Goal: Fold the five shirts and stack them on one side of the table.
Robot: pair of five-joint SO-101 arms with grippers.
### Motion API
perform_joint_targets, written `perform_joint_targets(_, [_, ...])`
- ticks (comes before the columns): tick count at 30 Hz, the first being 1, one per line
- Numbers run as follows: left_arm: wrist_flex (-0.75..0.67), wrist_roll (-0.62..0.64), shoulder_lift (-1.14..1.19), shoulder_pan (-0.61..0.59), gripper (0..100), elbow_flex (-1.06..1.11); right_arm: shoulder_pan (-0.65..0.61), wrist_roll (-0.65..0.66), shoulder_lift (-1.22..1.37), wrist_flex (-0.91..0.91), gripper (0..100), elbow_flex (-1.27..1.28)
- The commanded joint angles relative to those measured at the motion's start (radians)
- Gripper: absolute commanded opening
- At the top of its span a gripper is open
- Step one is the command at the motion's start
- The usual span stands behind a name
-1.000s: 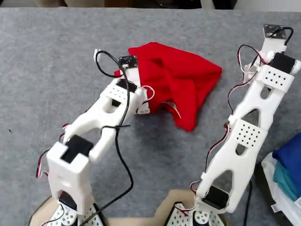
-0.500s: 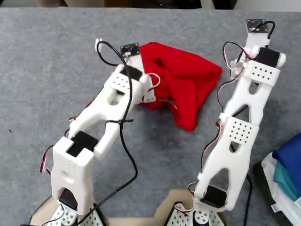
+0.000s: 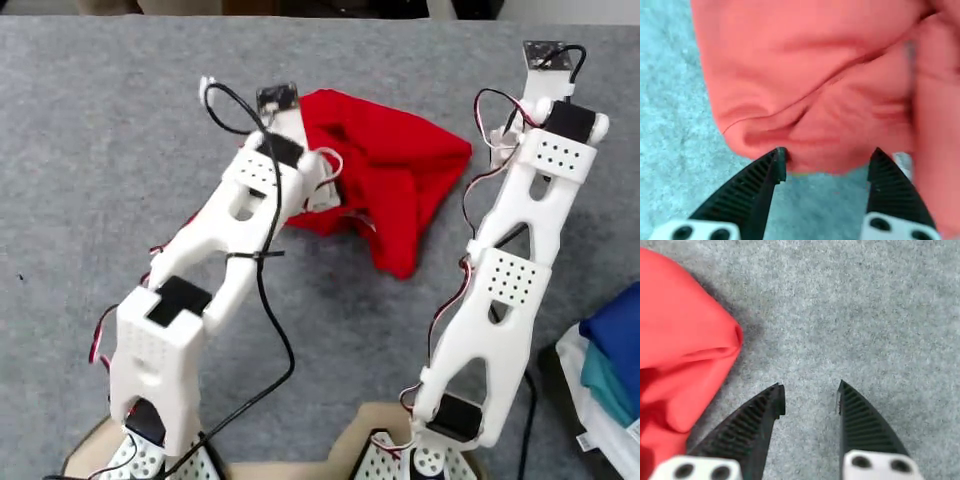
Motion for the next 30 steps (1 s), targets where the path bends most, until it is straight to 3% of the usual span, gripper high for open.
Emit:
perform_joint_targets(1, [-0.054,0.002,0.07,-0.017,24,0.015,-0.015,-0.003,-0.082,0.014,17.5,-0.036])
perform_joint_targets(3, [-0.037,0.0,0.105,-0.026,20,0.003,-0.015,-0.003,-0.082,0.014,17.5,-0.036])
perform_joint_targets(6, [0.057,0.0,0.102,-0.074,3,-0.038,-0.015,-0.003,-0.084,0.014,17.5,-0.036])
perform_joint_targets(9, [0.181,-0.005,0.07,-0.173,3,-0.115,-0.015,-0.003,-0.088,0.014,17.5,-0.036])
perform_joint_targets(16, [0.344,-0.373,0.002,-0.476,2,-0.213,-0.091,-0.008,-0.09,0.015,17.6,-0.039])
perform_joint_targets(22, [0.353,-0.674,-0.044,-0.799,2,-0.319,-0.331,-0.009,-0.125,0.015,17.8,-0.036])
perform_joint_targets(26, [0.358,-0.717,-0.044,-0.937,2,-0.454,-0.559,-0.011,-0.136,0.014,23.7,-0.036])
perform_joint_targets(30, [0.359,-0.706,-0.054,-0.964,2,-0.585,-0.765,-0.071,-0.136,-0.008,32.8,-0.038])
